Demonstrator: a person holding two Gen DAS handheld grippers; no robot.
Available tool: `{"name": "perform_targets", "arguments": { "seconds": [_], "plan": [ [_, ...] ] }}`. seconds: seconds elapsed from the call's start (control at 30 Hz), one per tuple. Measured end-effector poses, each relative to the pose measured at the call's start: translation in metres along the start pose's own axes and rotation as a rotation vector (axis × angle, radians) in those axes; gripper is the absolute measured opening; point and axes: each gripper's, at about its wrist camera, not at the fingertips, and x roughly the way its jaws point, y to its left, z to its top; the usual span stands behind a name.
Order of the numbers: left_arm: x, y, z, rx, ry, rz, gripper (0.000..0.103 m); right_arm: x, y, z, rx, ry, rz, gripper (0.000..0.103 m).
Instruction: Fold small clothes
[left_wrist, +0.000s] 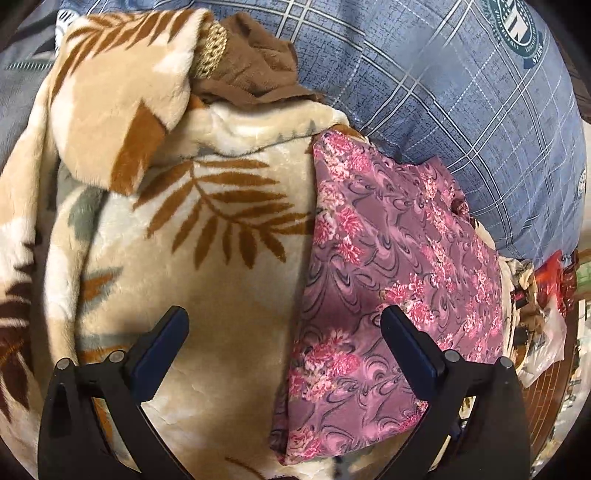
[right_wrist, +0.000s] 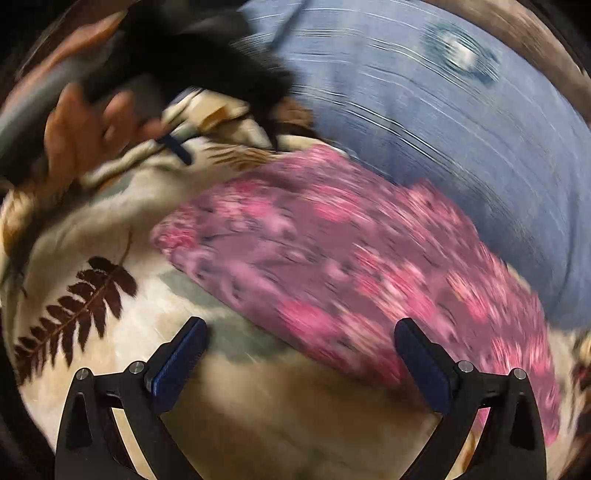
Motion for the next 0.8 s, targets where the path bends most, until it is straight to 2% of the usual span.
{"name": "perform_targets", "arguments": {
  "seconds": [0.13,0.2,0.23,0.3,0.33,0.37,0.47,0.53,0.63,0.73,0.8],
  "plan": [
    [-0.002,0.0,0.008,0.042,0.004,0.01,0.103,0.014,0.023,0.022,-0.079,-0.028,-0.058,0.101],
    [-0.003,0.0,0.012,0.07,0.01,0.013,0.103,0.019,0.034,0.029,-0.127,-0.054,-0.122,0.101],
    [-0.003,0.0,0.014,0.08,0.014,0.012,0.103,0.023,0.039,0.032,-0.143,-0.068,-0.147,0.097],
    [-0.003,0.002,0.021,0.086,0.024,-0.002,0.103,0.029,0.043,0.037,-0.167,-0.064,-0.143,0.065],
    [-0.003,0.003,0.023,0.077,0.029,-0.018,0.103,0.033,0.043,0.038,-0.173,-0.048,-0.138,0.024],
    [-0.003,0.004,0.026,0.066,0.035,-0.043,0.103,0.038,0.044,0.039,-0.177,-0.021,-0.139,0.01],
    [0.002,0.007,0.036,0.019,0.075,-0.171,0.103,0.027,0.037,0.035,-0.14,-0.098,-0.166,0.009],
    [0.009,0.003,0.041,0.007,0.096,-0.229,0.103,0.015,0.031,0.035,-0.118,-0.156,-0.178,0.009],
    [0.028,-0.012,0.047,0.011,0.141,-0.263,0.103,0.001,0.025,0.033,-0.108,-0.225,-0.194,0.009],
    [0.044,-0.031,0.046,0.043,0.183,-0.278,0.103,-0.001,0.016,0.032,-0.082,-0.243,-0.178,0.009],
    [0.048,-0.047,0.045,0.077,0.166,-0.276,0.087,-0.002,0.011,0.031,-0.06,-0.252,-0.162,0.009]
  ]
}}
